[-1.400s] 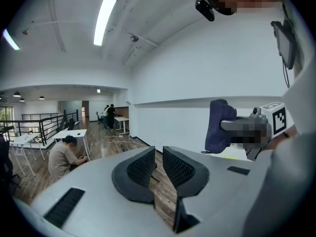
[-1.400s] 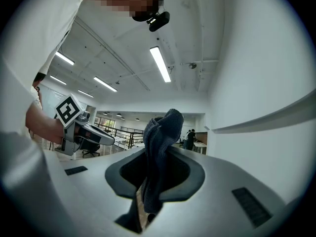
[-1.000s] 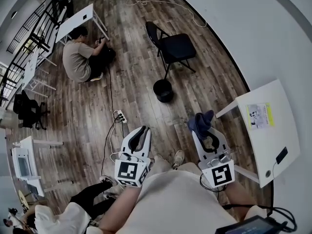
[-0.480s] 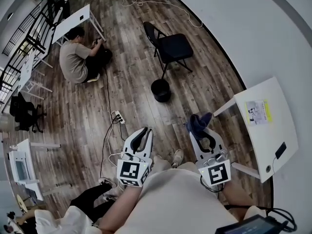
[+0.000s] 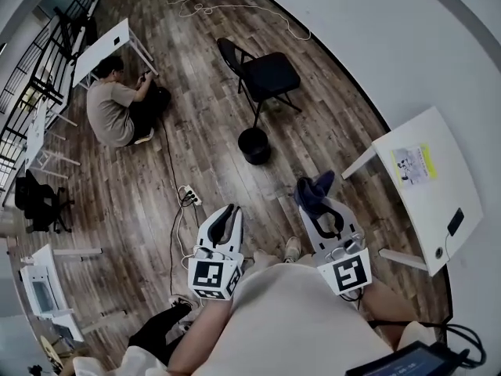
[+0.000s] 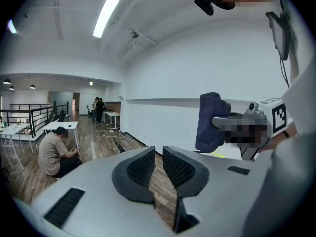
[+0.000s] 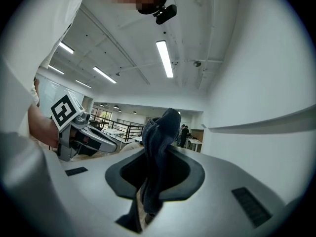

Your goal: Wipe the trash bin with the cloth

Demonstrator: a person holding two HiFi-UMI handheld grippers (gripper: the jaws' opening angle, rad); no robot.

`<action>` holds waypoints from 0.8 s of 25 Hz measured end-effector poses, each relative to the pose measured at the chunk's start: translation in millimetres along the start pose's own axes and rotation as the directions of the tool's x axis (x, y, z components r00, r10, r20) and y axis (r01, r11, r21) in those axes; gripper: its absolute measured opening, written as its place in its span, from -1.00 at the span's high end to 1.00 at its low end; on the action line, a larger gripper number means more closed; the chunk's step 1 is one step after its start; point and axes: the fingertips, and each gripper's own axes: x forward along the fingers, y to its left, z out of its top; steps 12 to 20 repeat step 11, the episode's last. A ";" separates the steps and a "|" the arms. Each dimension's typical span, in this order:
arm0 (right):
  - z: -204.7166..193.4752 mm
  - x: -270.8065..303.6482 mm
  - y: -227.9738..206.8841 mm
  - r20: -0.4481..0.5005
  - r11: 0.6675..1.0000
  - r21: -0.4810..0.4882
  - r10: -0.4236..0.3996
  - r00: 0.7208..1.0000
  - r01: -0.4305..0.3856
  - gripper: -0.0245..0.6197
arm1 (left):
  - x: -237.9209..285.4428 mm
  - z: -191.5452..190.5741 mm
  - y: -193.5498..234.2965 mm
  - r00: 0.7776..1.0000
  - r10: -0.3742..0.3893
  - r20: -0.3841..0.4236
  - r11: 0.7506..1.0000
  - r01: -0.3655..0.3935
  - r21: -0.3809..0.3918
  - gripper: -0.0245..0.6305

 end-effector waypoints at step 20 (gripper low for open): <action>12.0 1.4 -6.3 0.024 0.999 -0.028 -0.017 1.000 0.017 0.73 | 9.3 8.8 -4.0 0.999 -0.036 0.026 0.999 0.035 0.009 0.74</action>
